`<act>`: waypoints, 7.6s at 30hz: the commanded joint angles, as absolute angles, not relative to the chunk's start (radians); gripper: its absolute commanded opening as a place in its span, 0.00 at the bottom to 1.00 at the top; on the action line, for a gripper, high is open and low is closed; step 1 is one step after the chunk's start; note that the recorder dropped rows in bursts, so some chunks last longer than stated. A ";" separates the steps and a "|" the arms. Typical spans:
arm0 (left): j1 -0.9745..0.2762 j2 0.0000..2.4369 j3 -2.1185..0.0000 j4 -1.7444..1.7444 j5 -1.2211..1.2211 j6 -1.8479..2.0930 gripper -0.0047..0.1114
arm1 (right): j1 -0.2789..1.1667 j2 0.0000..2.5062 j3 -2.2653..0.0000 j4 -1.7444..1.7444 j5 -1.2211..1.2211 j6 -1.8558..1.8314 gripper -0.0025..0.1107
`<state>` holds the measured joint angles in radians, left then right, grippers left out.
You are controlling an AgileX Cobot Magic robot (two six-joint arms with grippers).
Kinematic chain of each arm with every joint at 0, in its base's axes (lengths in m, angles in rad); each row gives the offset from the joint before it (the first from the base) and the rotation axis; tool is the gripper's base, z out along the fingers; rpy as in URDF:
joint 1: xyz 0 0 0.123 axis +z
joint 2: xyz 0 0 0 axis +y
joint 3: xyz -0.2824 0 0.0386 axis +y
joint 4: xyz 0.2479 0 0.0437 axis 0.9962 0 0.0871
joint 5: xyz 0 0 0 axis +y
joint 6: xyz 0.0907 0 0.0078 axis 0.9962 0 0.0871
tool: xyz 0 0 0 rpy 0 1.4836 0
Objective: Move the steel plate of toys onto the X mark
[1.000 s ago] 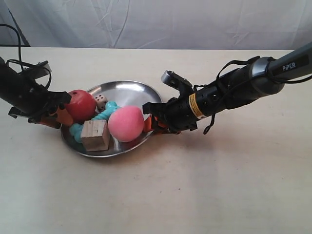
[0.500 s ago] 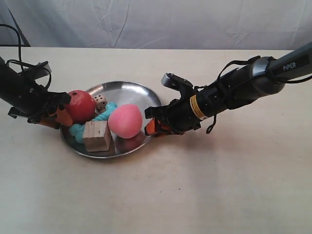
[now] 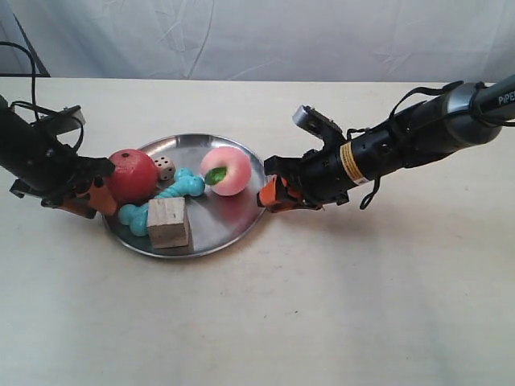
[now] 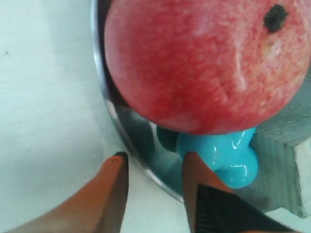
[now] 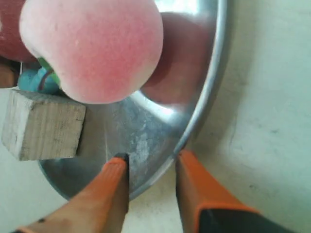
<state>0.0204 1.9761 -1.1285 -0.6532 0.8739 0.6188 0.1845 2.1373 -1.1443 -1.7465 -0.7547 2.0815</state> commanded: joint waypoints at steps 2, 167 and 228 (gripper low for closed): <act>0.019 1.928 -1.128 -0.626 0.882 0.605 0.35 | 0.159 2.126 -1.151 -1.744 -0.772 2.117 0.31; -0.033 0.575 -0.645 -1.065 0.430 0.894 0.04 | -0.128 0.026 0.000 0.021 0.074 1.857 0.01; -0.033 0.013 0.000 0.000 0.140 -0.229 0.04 | -0.248 0.026 0.000 -0.047 0.078 1.857 0.01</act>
